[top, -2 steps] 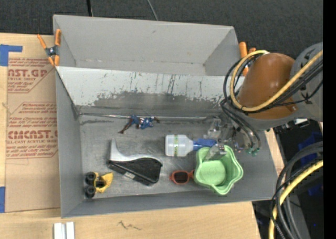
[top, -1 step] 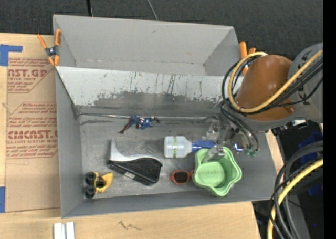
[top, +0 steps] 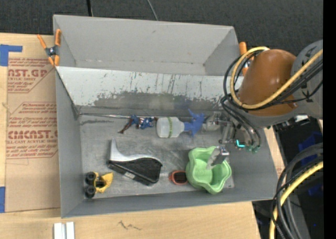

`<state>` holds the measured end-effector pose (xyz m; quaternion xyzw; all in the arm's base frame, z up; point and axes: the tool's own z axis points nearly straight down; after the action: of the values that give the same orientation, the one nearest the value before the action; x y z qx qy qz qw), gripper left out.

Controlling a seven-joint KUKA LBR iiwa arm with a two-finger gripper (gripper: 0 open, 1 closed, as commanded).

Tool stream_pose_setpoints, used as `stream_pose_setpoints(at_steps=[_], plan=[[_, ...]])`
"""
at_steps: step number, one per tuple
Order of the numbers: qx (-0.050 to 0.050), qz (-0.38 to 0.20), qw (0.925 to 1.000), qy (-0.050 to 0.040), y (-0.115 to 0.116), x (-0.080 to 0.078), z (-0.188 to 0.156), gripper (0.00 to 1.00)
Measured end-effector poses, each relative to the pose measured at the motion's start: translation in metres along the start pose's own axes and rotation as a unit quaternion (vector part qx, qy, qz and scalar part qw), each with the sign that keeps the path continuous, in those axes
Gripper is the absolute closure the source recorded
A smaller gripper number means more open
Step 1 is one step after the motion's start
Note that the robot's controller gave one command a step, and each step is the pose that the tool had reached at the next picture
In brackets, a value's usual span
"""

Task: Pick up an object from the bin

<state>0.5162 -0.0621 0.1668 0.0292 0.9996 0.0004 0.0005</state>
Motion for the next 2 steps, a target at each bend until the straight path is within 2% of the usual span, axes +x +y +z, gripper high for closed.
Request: stream_pose_setpoints(at_steps=[1,2], plan=[[0.000,0.000,1.0000,-0.0004,0.000,-0.001,-0.003,0.00],[0.000,0.002,0.9997,-0.0253,-0.005,0.015,0.077,1.00]])
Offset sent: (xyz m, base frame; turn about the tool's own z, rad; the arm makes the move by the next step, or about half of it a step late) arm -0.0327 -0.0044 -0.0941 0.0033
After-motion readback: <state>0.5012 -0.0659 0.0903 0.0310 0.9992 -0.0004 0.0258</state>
